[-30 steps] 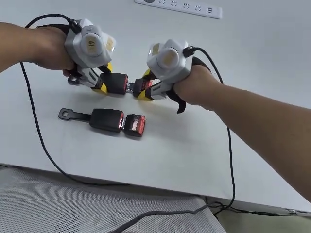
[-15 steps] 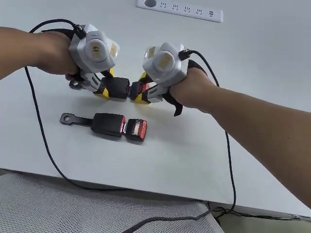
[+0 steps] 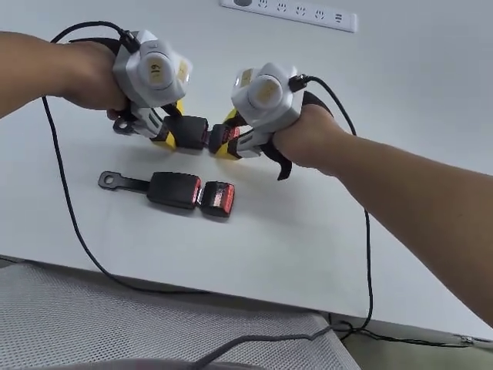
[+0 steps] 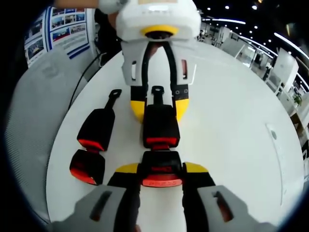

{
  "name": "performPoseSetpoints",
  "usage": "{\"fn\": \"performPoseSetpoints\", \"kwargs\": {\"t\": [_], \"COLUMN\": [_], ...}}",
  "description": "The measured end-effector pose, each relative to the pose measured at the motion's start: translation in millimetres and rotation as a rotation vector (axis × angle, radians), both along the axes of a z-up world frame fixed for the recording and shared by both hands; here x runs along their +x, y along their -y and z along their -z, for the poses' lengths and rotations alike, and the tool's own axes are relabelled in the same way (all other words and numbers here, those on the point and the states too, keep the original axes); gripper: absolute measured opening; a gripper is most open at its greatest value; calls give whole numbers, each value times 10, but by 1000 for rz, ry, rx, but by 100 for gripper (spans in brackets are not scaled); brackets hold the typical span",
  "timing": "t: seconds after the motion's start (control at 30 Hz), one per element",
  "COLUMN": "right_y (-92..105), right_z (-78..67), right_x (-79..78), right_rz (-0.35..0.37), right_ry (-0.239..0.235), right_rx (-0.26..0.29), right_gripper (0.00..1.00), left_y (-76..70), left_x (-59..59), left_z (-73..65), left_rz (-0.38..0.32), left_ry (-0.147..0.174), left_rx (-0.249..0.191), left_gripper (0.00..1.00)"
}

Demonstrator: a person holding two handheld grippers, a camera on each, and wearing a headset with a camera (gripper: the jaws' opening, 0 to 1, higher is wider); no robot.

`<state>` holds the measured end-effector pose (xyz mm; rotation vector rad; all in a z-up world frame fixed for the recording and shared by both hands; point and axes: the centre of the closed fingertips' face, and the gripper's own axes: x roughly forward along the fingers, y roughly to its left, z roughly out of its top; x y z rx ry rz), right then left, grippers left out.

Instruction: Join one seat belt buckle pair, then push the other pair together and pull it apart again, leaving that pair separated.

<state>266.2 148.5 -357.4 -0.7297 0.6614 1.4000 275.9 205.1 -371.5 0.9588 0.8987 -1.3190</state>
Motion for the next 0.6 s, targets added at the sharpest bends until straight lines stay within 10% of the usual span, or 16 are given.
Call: {"fn": "performPoseSetpoints", "kwargs": {"t": [0.6], "right_y": [151], "right_z": [4], "right_x": [-1], "right_rz": [18], "right_ry": [10], "right_rx": [9], "right_gripper": [33], "left_y": [2], "left_x": [24], "left_z": [12], "left_rz": [-24], "left_ry": [-2], "left_rx": [1], "left_gripper": [31]}}
